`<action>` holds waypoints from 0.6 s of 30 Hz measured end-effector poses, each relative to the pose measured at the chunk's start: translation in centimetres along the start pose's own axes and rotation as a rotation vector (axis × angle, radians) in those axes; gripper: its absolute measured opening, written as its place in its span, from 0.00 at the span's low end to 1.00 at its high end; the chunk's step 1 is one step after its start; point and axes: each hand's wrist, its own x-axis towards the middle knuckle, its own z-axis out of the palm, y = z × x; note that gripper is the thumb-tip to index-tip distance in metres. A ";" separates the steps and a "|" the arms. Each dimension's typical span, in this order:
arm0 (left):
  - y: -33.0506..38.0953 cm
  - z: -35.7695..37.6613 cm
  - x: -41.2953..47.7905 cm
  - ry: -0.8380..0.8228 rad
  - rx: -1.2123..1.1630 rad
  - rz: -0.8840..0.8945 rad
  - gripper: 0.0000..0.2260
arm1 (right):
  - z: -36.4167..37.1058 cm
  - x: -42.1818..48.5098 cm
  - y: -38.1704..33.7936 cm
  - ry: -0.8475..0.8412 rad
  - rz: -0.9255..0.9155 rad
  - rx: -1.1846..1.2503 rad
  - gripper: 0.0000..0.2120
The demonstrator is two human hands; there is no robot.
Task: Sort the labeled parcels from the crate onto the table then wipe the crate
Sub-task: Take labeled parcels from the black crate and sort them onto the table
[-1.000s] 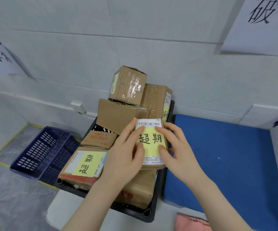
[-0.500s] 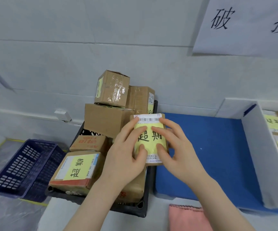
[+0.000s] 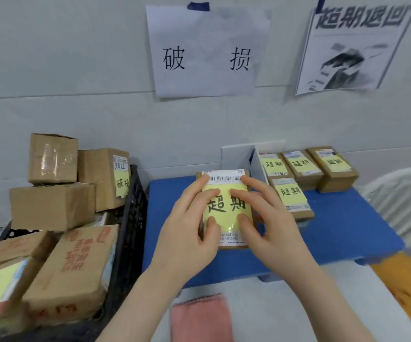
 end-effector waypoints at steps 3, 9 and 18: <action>3.9 5.0 0.2 -0.016 -0.037 0.010 0.21 | -5.6 -2.4 2.2 0.024 0.037 -0.037 0.19; 10.5 13.1 1.1 -0.034 -0.082 0.041 0.21 | -14.6 -5.6 6.5 0.063 0.061 -0.061 0.19; 13.7 19.2 3.8 -0.086 -0.099 0.077 0.20 | -20.3 -5.8 10.8 0.122 0.067 -0.052 0.18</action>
